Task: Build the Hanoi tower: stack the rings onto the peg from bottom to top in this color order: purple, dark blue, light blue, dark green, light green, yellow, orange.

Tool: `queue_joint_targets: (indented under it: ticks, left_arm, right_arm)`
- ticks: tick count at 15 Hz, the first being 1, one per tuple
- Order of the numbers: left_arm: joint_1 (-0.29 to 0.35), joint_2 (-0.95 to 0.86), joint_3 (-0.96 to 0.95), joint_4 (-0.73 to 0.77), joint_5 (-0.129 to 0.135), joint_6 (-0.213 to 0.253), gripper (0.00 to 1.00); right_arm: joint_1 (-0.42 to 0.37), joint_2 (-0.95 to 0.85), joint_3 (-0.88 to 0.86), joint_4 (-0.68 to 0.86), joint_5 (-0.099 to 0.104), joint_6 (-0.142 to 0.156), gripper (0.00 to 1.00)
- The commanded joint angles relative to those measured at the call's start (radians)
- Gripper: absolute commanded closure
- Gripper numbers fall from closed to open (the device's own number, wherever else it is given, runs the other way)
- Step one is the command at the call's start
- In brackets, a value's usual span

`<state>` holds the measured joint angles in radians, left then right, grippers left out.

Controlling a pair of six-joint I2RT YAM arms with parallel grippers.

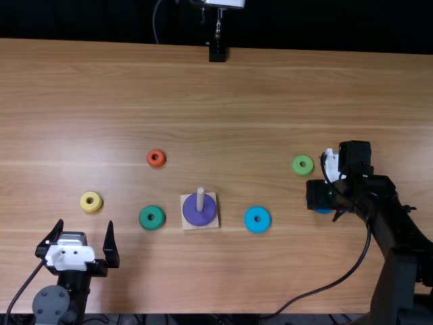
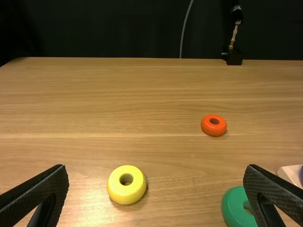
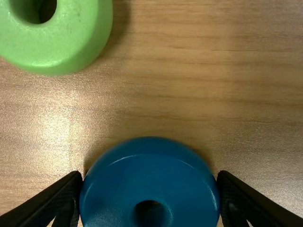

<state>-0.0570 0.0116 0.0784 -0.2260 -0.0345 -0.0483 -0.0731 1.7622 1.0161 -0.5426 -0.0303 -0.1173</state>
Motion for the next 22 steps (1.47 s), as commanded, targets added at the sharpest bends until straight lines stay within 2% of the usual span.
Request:
queue_joint_targets:
  ticks: [1,7,9,12,16,19,22]
  left_arm:
    - [0.008,-0.012,-0.049,-0.017,-0.004,0.015,0.0]
    - [0.008,-0.012,-0.049,-0.017,-0.004,0.015,0.0]
    - [0.009,-0.012,-0.049,-0.017,-0.004,0.015,0.0]
    - [0.008,-0.012,-0.049,-0.017,-0.004,0.015,0.0]
    - [0.008,-0.012,-0.049,-0.017,-0.004,0.015,0.0]
    - [0.008,-0.012,-0.049,-0.017,-0.004,0.015,0.0]
    - [0.008,-0.012,-0.049,-0.017,-0.004,0.015,0.0]
  right_arm:
    - [-0.005,0.011,0.019,0.004,-0.001,0.003,1.0]
    - [0.006,-0.001,0.068,-0.011,-0.001,0.003,1.0]
    - [0.079,-0.018,0.096,-0.07,-0.003,-0.001,1.0]
    - [0.148,-0.041,0.184,-0.305,-0.005,-0.006,1.0]
    - [0.282,-0.096,0.322,-0.465,-0.005,-0.008,1.0]
    - [0.394,-0.124,0.392,-0.482,-0.005,-0.006,1.0]
    - [0.469,-0.127,0.486,-0.515,-0.006,-0.001,1.0]
